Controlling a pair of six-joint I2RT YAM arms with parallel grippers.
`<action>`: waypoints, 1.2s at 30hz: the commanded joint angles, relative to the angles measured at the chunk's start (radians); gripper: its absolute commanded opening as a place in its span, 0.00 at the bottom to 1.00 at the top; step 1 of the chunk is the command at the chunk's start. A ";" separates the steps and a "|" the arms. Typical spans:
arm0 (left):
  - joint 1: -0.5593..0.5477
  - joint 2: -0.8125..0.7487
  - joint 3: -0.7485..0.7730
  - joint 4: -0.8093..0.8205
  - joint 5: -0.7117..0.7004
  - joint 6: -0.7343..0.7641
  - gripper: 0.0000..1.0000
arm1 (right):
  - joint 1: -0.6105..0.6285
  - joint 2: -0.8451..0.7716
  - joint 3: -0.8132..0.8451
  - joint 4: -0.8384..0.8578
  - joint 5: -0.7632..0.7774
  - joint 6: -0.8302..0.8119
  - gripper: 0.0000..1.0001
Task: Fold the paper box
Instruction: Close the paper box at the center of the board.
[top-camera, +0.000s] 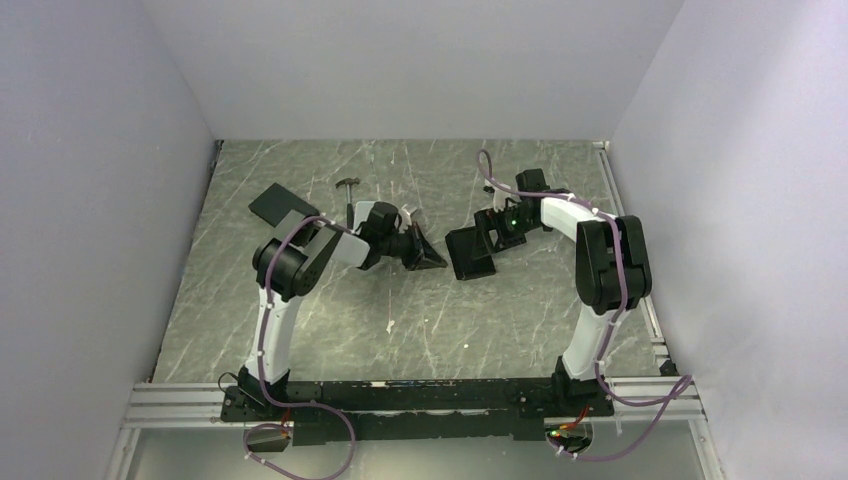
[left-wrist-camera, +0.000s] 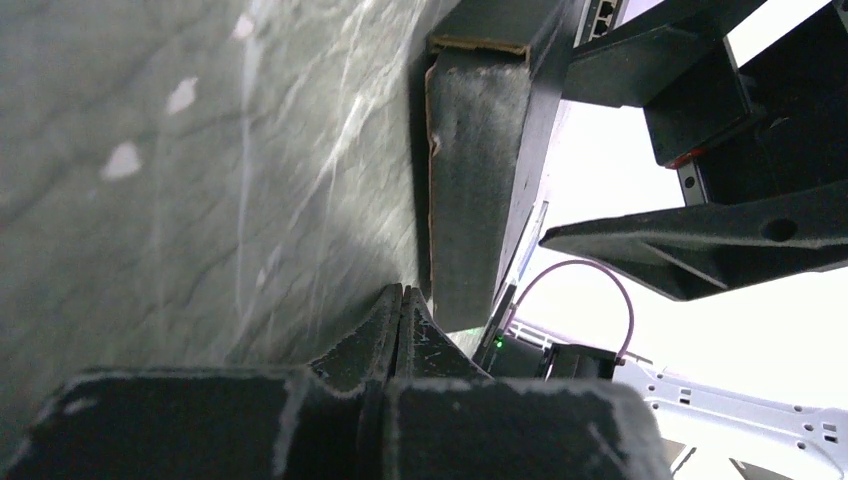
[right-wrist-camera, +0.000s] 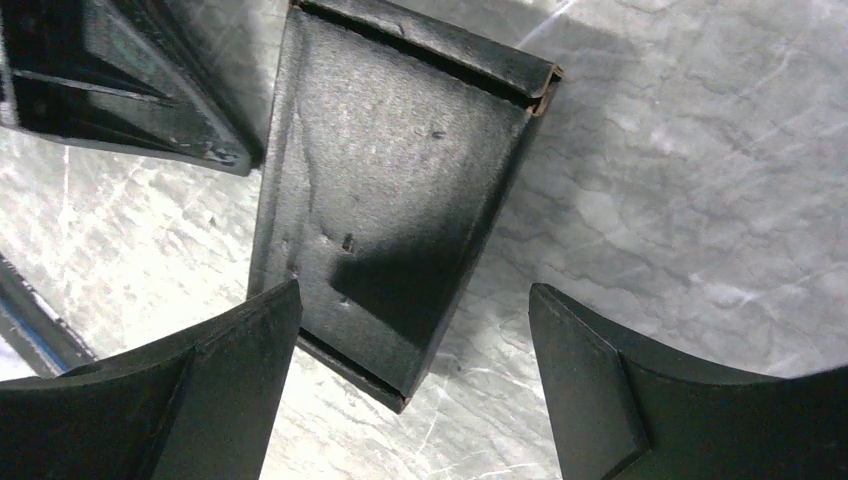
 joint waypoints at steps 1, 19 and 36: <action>0.012 -0.083 -0.035 -0.012 -0.017 0.044 0.00 | -0.002 -0.069 -0.019 0.029 0.070 -0.030 0.88; -0.003 0.006 0.074 0.083 -0.010 -0.005 0.00 | 0.209 -0.143 0.085 0.031 0.295 -0.056 0.69; 0.002 0.071 0.069 0.169 -0.013 -0.045 0.00 | 0.040 -0.111 0.030 0.105 0.183 0.101 0.68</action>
